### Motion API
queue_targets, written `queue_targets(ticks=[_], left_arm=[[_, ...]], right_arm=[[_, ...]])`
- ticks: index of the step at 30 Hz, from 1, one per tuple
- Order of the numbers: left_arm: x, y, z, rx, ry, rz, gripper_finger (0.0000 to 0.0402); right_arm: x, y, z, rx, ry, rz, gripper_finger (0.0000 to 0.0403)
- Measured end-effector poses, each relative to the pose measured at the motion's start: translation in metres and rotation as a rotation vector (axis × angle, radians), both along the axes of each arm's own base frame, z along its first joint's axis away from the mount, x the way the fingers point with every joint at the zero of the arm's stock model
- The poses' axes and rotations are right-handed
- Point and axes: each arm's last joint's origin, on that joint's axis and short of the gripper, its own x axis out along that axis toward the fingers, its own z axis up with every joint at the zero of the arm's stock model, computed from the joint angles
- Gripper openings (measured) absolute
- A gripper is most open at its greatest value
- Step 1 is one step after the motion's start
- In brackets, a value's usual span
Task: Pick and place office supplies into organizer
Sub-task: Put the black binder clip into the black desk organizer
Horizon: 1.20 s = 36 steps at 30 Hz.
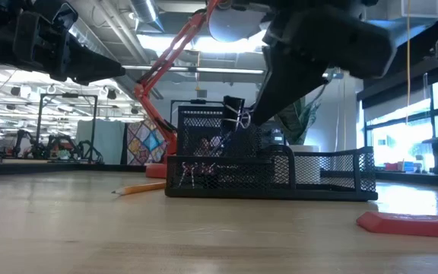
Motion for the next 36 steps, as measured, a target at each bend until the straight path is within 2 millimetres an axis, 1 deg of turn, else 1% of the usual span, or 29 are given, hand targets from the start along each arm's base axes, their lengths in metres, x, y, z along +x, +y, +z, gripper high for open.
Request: queue_targets(ticks=[11, 18, 22, 30, 36], left_arm=[[0.000, 0.000, -0.002, 0.005, 0.020, 0.000, 0.0127], [0.000, 0.000, -0.002, 0.005, 0.020, 0.000, 0.0127], [0.000, 0.000, -0.002, 0.005, 0.020, 0.000, 0.0127], [0.000, 0.000, -0.002, 0.005, 0.021, 0.000, 0.0127], [0.000, 0.000, -0.002, 0.005, 0.020, 0.000, 0.0127]], right_arm=[[0.003, -0.011, -0.003, 0.034, 0.012, -0.049, 0.0000], [-0.002, -0.019, -0.018, 0.029, 0.035, -0.090, 0.0000], [-0.002, -0.020, -0.020, 0.033, 0.023, -0.104, 0.0001], [-0.002, -0.019, -0.021, 0.041, 0.012, -0.107, 0.0021], [-0.002, -0.019, -0.021, 0.042, 0.013, -0.106, 0.0025]])
